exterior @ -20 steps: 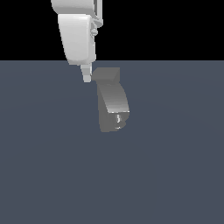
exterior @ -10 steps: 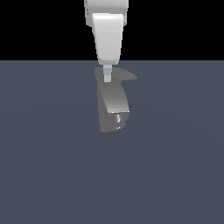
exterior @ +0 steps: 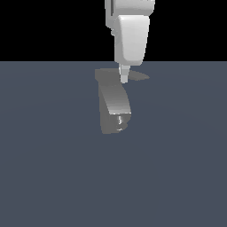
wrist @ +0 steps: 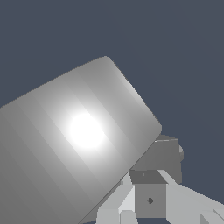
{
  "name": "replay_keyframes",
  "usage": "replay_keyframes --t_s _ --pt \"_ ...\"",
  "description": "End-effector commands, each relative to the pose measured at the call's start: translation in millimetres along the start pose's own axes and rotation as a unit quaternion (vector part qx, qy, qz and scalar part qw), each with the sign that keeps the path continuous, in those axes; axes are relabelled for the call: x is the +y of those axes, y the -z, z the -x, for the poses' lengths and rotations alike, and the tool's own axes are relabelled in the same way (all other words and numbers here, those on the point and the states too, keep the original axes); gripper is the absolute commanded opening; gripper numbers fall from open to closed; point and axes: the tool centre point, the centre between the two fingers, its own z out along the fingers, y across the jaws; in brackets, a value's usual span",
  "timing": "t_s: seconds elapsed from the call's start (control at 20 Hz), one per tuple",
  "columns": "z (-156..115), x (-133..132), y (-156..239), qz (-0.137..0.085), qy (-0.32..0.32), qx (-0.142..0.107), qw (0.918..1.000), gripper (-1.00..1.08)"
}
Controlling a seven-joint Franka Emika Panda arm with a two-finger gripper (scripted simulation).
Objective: Turn on the faucet by rotating a designated handle.
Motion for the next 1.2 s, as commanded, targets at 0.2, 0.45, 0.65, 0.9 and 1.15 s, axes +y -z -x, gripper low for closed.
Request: replay_keyframes --t_s 0.2,0.45,0.65,0.9,1.15 --pt "-24.6 -16.2 -0.2 0.000 -0.006 0.000 1.0000 -1.00" --pt "-42.1 -28.7 -0.2 0.000 -0.008 0.000 1.0000 -1.00" --pt "-55.8 -38.6 -0.2 0.000 -0.010 0.000 1.0000 -1.00" --pt "-72.6 -50.6 -0.1 0.000 -0.012 0.000 0.9999 -1.00" --pt "-88.9 -62.2 0.0 0.000 -0.014 0.000 0.9999 -1.00"
